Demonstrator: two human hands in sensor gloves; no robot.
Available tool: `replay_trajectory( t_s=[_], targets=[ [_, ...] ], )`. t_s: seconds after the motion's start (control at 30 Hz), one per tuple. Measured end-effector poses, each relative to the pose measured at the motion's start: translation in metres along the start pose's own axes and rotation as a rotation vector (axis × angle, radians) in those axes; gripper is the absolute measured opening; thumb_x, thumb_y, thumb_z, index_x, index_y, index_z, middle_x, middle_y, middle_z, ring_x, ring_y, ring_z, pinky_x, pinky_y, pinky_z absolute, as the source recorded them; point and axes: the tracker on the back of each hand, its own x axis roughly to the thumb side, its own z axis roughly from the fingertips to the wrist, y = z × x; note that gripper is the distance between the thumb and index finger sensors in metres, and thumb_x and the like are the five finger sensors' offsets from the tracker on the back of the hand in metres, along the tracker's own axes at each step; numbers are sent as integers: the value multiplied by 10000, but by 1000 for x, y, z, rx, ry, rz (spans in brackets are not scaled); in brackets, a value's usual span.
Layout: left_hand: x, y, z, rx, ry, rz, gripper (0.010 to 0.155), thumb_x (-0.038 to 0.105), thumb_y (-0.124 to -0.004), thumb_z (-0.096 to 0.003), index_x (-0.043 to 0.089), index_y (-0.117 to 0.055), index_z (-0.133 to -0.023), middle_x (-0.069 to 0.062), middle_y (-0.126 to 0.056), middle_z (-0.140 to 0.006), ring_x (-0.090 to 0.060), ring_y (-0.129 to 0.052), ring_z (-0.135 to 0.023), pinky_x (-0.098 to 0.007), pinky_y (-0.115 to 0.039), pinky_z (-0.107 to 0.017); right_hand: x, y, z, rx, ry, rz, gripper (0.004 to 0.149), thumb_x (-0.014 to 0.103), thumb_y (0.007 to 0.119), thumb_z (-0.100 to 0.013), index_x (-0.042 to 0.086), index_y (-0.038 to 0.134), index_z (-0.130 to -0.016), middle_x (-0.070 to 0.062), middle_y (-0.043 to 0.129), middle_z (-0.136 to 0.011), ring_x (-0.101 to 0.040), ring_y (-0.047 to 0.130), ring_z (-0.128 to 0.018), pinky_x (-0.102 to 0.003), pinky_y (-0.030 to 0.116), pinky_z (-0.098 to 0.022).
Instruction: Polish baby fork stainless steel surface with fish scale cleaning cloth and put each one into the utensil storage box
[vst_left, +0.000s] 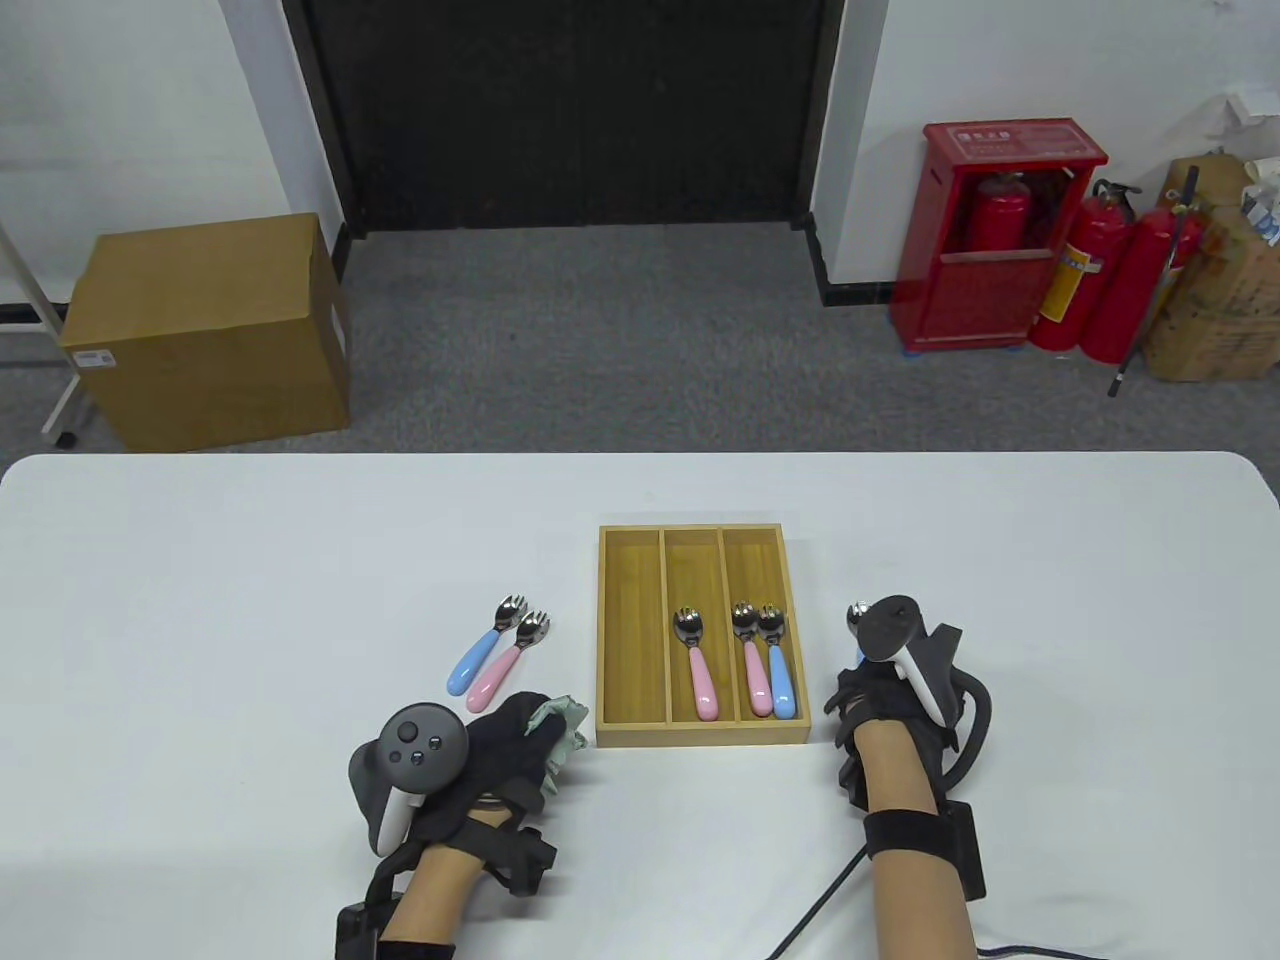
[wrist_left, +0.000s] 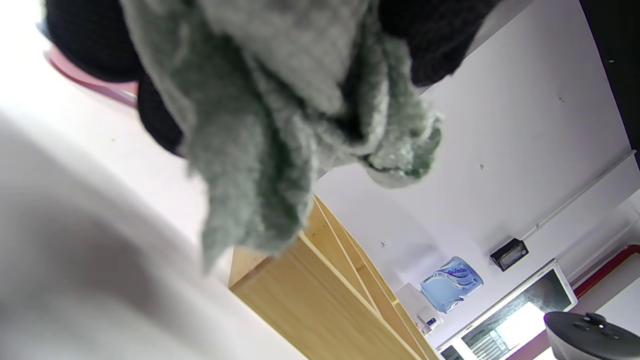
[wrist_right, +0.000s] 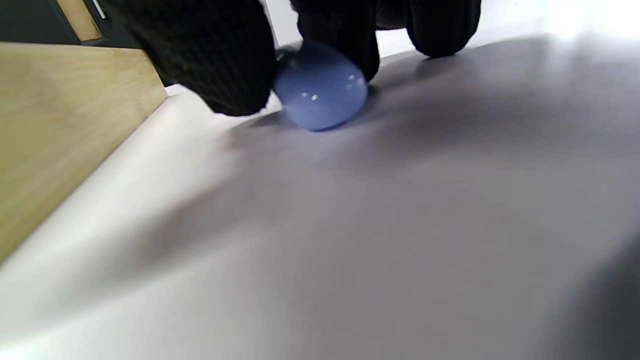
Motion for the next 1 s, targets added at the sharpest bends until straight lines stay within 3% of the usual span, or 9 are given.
replay_trajectory(
  t_s=[0.23, 0.33, 0.43, 0.63, 0.77, 1.0],
  targets=[
    [-9, 4, 0, 0, 32, 118, 467, 443, -814, -498, 139, -871, -848, -80, -1034, -654, -260, -1077, -479, -534, -814, -469, 0, -22, 20, -102, -97, -205, 476, 307, 850, -395, -23, 807, -736, -248, 518, -1005, -489, 672, -809, -698, 488, -612],
    [-13, 6, 0, -2, 41, 214, 472, 447, -805, -502, 139, -866, -854, -79, -1033, -661, -259, -1077, -485, -533, -814, -471, 12, -35, 42, -186, -230, -317, 469, 317, 826, -401, 3, 795, -748, -246, 551, -995, -471, 715, -784, -689, 526, -597],
    [-17, 5, 0, -33, 33, 368, 479, 454, -789, -513, 144, -850, -873, -83, -1022, -688, -268, -1069, -515, -538, -803, -487, 28, -41, 69, -197, -388, -530, 458, 318, 813, -409, 23, 792, -760, -255, 605, -975, -461, 766, -744, -684, 569, -574],
    [-22, -4, 1, -91, 36, 639, 512, 482, -731, -540, 152, -805, -924, -90, -994, -763, -284, -1054, -591, -543, -784, -523, 60, -21, 119, -16, -634, -848, 442, 327, 816, -414, 79, 808, -780, -287, 743, -894, -442, 887, -625, -665, 667, -508],
    [-29, -10, 2, -119, 49, 814, 540, 511, -671, -563, 161, -754, -966, -83, -958, -828, -291, -1033, -656, -542, -768, -555, 78, -9, 143, 123, -765, -866, 438, 336, 826, -411, 94, 832, -775, -287, 850, -801, -391, 975, -495, -625, 748, -438],
    [-34, -15, 3, -164, 47, 999, 585, 556, -576, -587, 182, -665, -1028, -76, -885, -934, -296, -987, -762, -539, -734, -615, 95, 6, 162, 254, -827, -833, 446, 354, 832, -405, 81, 853, -757, -268, 940, -677, -316, 1027, -334, -576, 812, -360]
  ],
)
